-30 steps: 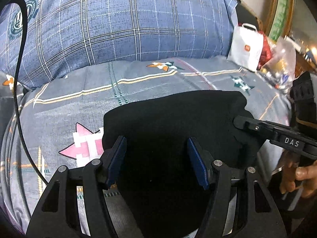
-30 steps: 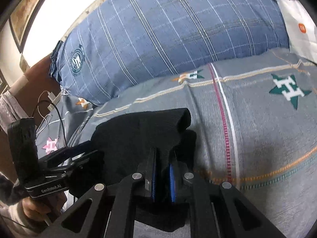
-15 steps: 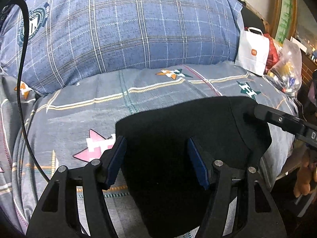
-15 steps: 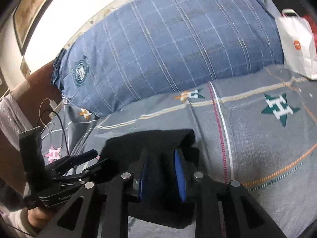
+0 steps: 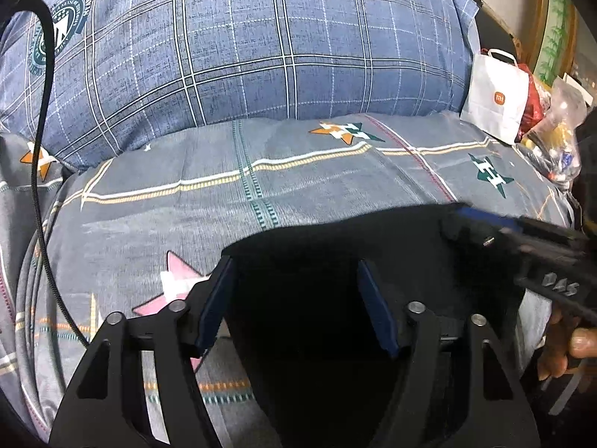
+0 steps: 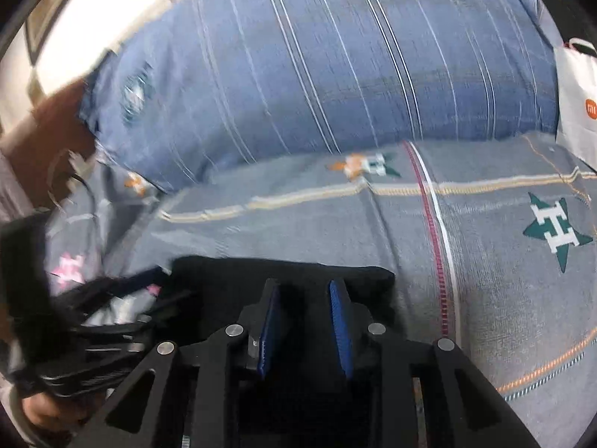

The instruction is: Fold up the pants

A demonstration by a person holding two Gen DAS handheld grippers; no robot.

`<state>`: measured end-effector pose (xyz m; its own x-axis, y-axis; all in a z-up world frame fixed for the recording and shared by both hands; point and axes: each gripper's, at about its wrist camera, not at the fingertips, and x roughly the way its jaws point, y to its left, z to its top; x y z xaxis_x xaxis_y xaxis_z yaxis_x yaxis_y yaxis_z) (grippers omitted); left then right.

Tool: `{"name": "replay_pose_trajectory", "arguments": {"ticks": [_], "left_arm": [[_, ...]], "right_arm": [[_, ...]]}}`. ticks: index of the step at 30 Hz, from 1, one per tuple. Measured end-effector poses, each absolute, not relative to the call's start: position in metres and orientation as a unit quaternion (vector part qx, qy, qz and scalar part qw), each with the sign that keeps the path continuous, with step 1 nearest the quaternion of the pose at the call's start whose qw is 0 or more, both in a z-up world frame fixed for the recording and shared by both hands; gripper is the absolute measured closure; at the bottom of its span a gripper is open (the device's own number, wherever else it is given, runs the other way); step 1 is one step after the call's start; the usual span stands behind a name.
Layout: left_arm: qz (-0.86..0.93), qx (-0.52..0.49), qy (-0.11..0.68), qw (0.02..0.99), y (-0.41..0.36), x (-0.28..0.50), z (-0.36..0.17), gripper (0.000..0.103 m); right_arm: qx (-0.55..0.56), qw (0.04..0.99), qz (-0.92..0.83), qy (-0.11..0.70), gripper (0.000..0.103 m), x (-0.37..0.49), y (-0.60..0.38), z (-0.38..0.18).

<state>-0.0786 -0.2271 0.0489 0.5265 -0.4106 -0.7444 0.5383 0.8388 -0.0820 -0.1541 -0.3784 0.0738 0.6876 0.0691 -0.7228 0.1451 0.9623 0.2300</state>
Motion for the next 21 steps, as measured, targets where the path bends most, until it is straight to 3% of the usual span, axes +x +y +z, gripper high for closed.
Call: {"name": "replay_pose_trajectory", "arguments": {"ticks": [10, 14, 21], "left_arm": [[-0.27, 0.071, 0.402, 0.872, -0.226, -0.079, 0.052, 0.029], [-0.274, 0.076, 0.386, 0.877, -0.219, -0.095, 0.061, 0.029], [-0.276, 0.084, 0.4, 0.87, -0.211, -0.115, 0.048, 0.029]], "right_arm": [[0.141, 0.907, -0.024, 0.395, 0.074, -0.157, -0.387, 0.078], [0.112, 0.918, -0.004, 0.379, 0.066, -0.177, -0.372, 0.103], [0.083, 0.9, -0.03, 0.427, 0.064, -0.214, -0.362, 0.082]]}}
